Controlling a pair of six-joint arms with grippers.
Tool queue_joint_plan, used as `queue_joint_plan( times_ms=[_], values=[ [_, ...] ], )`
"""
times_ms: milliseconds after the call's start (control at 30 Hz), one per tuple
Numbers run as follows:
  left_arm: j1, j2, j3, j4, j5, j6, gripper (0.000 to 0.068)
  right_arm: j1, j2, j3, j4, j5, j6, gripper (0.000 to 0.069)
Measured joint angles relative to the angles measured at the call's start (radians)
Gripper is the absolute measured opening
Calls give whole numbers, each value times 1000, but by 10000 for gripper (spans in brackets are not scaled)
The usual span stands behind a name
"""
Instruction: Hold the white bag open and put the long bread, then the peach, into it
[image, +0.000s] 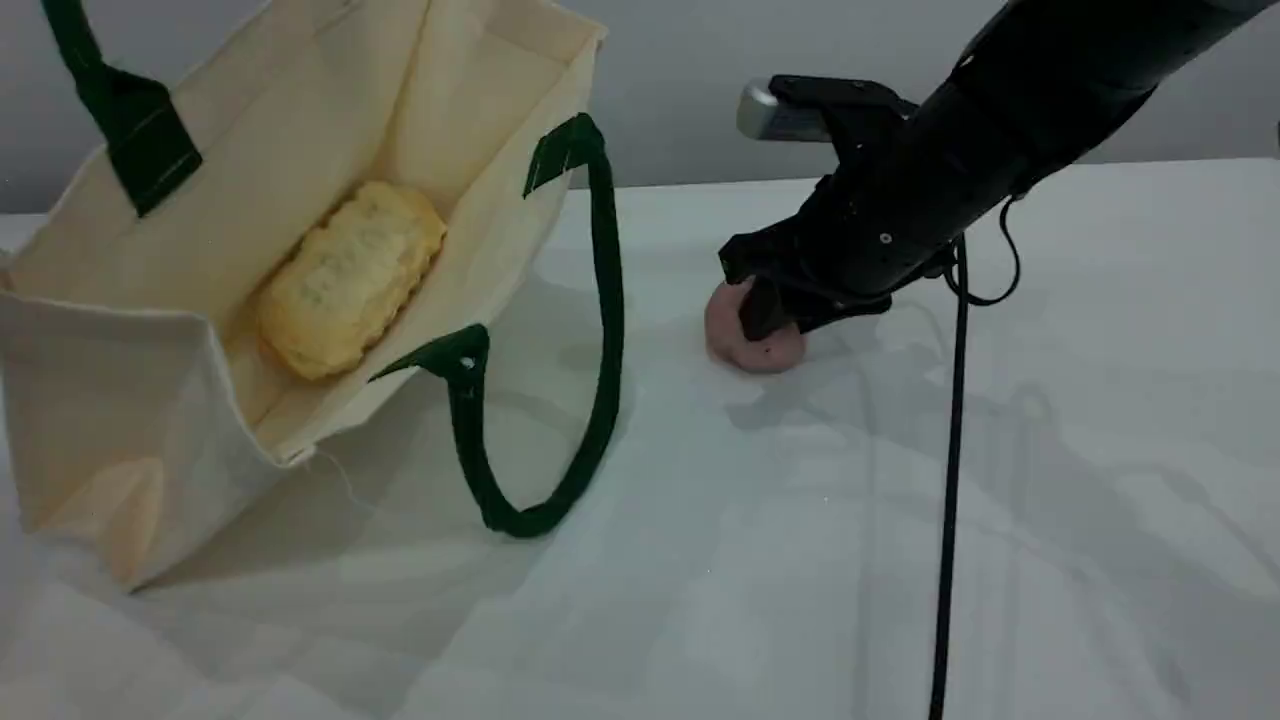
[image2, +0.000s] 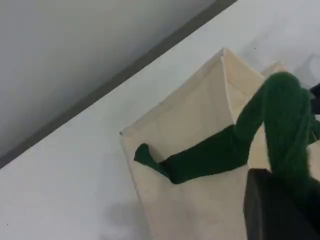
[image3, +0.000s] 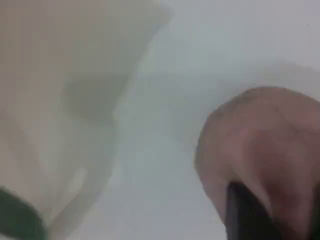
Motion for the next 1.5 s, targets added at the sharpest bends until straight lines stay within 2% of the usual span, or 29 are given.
queue_joint_plan(
  times_ms=[100, 233, 533, 667, 867, 1100, 1300, 1500],
  values=[
    [0, 0, 0, 0, 0, 0, 89, -11, -41, 1, -27, 60, 32, 200],
    [0, 0, 0, 0, 0, 0, 89, -18, -120, 2, -133, 69, 120, 191],
    [0, 0, 0, -8, 0, 12, 89, -22, -277, 22, -548, 160, 495, 185],
    [0, 0, 0, -50, 0, 48, 89, -21, -362, 100, -652, 113, 579, 182],
    [-1, 0, 0, -110, 0, 78, 89, 3, -527, 259, -653, 35, 573, 182],
    [-62, 0, 0, -107, -1, 132, 89, 128, -692, 419, -641, -59, 570, 182],
    [-101, 0, 0, -101, 0, 132, 89, 291, -712, 429, -604, -76, 574, 182],
    [-101, 0, 0, -120, 0, 130, 89, 447, -705, 428, -599, -163, 573, 182]
  ],
)
